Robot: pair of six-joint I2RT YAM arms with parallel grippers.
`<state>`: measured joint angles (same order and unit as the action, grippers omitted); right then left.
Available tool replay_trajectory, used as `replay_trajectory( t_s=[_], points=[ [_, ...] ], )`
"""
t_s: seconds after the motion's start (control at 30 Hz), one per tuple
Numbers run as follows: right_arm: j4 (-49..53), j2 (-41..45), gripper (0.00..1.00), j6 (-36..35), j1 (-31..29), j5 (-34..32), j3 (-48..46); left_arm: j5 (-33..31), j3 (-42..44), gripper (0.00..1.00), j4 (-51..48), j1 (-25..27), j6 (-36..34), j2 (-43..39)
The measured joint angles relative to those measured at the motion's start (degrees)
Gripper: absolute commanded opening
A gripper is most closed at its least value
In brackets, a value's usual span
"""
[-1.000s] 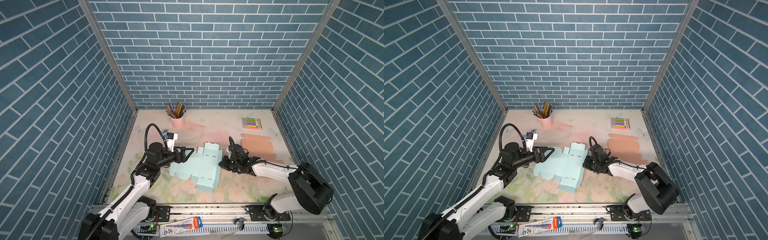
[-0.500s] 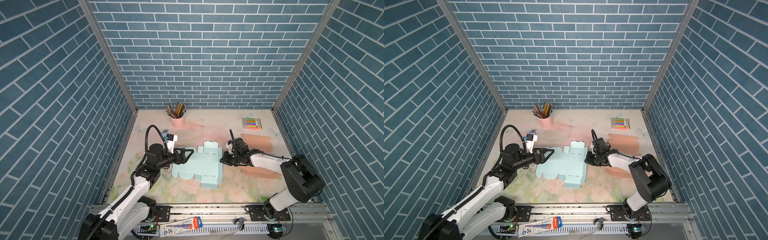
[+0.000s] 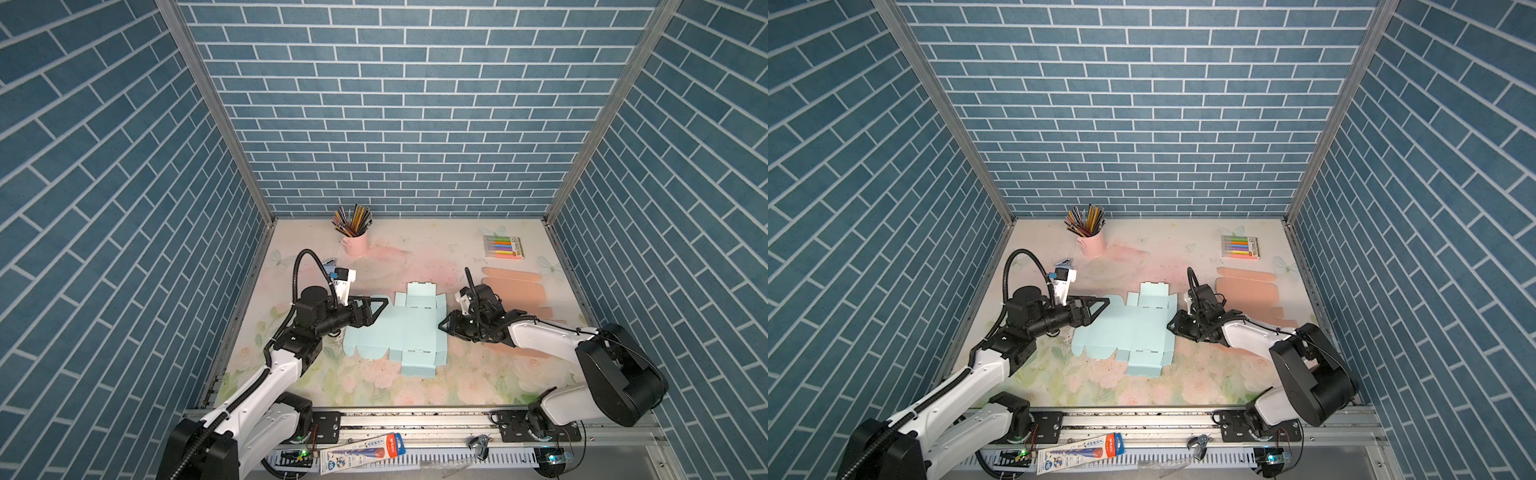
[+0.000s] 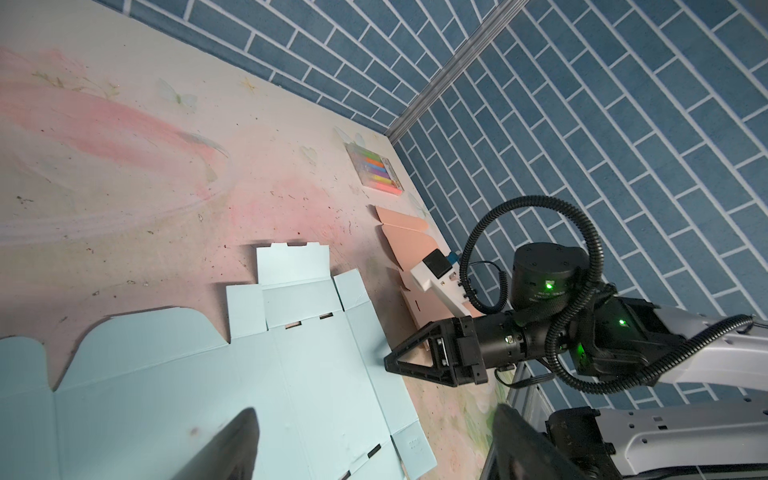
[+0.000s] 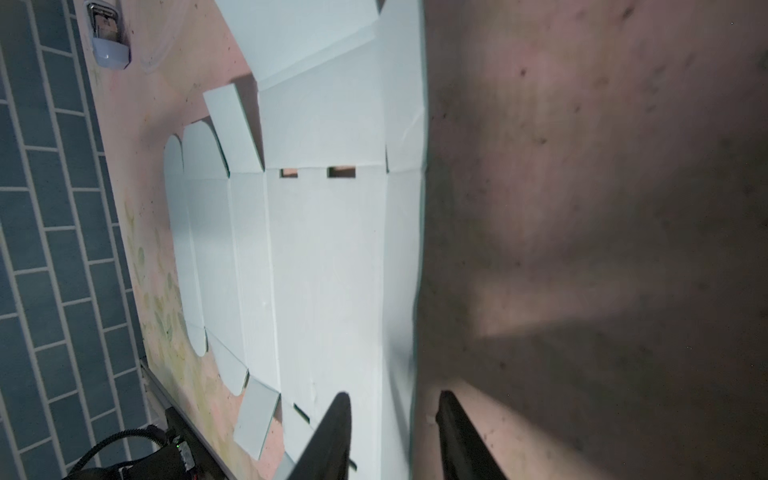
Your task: Fold the paper box
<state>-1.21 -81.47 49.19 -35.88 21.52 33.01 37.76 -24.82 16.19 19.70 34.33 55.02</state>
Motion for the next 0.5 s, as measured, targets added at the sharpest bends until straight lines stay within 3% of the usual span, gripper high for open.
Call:
replay_trajectory(
  t_s=[0.23,0.5],
  points=[
    [-6.45,3.06,0.35,5.66,-2.93,-1.05,-6.49,0.00,0.00,0.88,1.51,0.83,0.96,0.37],
    [-11.15,3.04,0.21,9.14,-3.34,-2.84,-7.89,-0.02,0.00,0.88,1.66,1.36,1.07,0.37]
  ],
)
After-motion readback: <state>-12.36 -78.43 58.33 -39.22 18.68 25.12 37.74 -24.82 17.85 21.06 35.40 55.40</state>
